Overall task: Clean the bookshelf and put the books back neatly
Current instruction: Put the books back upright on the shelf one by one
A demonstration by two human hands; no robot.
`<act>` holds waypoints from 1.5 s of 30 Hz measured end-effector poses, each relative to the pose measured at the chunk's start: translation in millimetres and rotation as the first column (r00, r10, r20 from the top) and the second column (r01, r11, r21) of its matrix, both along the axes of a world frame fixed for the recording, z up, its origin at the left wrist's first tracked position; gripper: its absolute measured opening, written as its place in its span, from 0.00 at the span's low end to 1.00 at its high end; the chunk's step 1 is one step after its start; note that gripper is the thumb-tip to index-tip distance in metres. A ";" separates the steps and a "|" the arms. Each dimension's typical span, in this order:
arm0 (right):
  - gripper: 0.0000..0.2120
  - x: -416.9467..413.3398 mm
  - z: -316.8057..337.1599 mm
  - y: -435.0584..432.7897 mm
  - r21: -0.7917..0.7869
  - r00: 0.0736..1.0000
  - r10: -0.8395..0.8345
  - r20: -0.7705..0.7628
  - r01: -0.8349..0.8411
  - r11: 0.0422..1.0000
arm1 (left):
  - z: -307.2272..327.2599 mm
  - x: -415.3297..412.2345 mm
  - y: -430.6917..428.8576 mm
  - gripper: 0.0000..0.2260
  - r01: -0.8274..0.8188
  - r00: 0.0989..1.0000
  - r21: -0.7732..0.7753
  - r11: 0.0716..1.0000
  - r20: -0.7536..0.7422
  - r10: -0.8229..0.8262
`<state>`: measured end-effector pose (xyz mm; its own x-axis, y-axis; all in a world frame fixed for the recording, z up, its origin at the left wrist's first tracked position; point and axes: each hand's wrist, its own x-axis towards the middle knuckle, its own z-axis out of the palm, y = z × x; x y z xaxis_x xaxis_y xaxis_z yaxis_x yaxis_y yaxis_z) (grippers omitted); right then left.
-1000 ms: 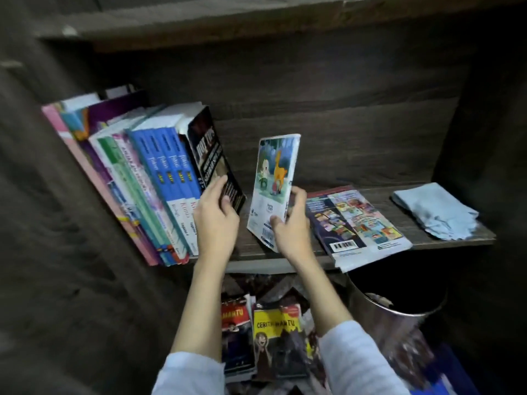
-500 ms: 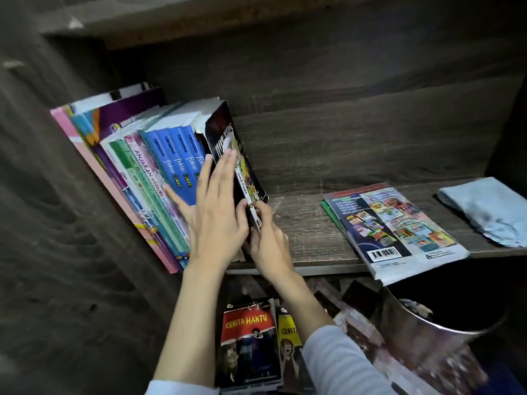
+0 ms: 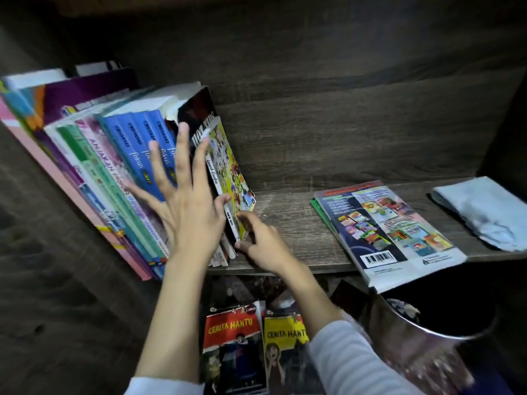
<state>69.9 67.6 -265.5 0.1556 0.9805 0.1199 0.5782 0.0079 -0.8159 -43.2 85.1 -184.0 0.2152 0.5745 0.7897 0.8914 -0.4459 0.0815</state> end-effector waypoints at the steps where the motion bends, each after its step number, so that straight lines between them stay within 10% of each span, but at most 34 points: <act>1: 0.27 -1.4 -0.6 0.1 -0.002 1.000 -0.007 0.014 0.007 1.000 | -0.3 1.6 0.6 0.43 -0.009 1.000 0.003 1.000 0.001 0.009; 22: 0.34 -12.9 -11.9 11.1 -0.038 0.934 -0.036 0.355 0.053 0.998 | -4.6 14.0 3.8 0.44 -0.133 0.990 -0.021 0.991 0.041 0.134; 33: 0.29 52.4 37.0 -26.3 0.221 0.956 -0.284 0.075 0.262 0.939 | 5.2 55.9 -23.8 0.25 0.008 0.940 0.279 0.960 0.327 -0.103; 40: 0.21 120.3 63.3 -74.7 0.270 0.821 -0.546 0.167 0.495 0.826 | -1.5 85.2 -45.1 0.15 0.329 0.915 -0.130 0.935 0.289 -0.282; 45: 0.18 149.1 57.7 -107.9 0.066 0.640 -0.648 0.412 0.688 0.722 | -32.4 113.7 -56.8 0.10 0.389 0.893 -0.612 0.689 0.434 -0.118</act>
